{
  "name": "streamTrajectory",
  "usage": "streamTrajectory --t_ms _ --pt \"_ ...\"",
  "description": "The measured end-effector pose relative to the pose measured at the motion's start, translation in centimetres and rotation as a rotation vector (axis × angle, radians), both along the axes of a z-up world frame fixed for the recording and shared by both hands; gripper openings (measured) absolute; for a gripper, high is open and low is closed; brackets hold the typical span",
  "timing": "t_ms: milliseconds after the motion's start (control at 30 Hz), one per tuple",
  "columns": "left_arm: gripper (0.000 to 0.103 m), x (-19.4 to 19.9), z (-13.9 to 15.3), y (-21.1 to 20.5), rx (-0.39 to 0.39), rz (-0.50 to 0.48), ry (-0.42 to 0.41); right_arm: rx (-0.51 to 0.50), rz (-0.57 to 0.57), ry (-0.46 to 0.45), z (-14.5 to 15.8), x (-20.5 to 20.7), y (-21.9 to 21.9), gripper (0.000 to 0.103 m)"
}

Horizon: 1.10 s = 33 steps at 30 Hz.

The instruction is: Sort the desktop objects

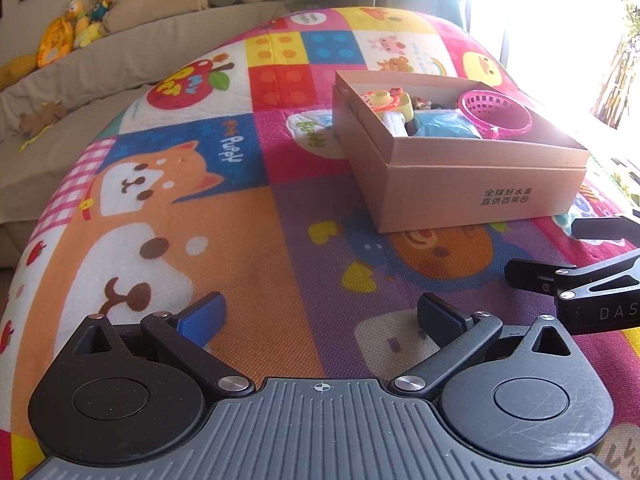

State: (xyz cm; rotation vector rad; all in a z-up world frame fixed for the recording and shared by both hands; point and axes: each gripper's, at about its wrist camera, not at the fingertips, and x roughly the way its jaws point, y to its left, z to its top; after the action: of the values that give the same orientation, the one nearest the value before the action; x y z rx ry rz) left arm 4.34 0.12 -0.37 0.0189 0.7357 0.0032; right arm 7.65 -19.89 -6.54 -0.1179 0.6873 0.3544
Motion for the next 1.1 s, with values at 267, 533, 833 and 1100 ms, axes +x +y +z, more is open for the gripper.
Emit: streamTrajectory --t_ms 267,533,833,1100 --pt "0.103 -0.05 -0.05 -0.14 0.003 0.002 0.000 0.000 0.000 0.001 0.03 0.04 -0.02 0.103" --pt "0.103 -0.04 0.00 -0.12 0.003 0.002 0.000 -0.001 0.001 0.000 0.01 0.08 -0.02 0.103" --pt "0.103 -0.06 0.02 -0.08 0.003 0.001 0.000 -0.001 0.001 0.001 -0.02 0.06 -0.02 0.103" --pt "0.103 -0.08 0.03 -0.07 0.002 0.001 0.000 0.000 0.001 0.001 -0.01 0.04 -0.06 0.103"
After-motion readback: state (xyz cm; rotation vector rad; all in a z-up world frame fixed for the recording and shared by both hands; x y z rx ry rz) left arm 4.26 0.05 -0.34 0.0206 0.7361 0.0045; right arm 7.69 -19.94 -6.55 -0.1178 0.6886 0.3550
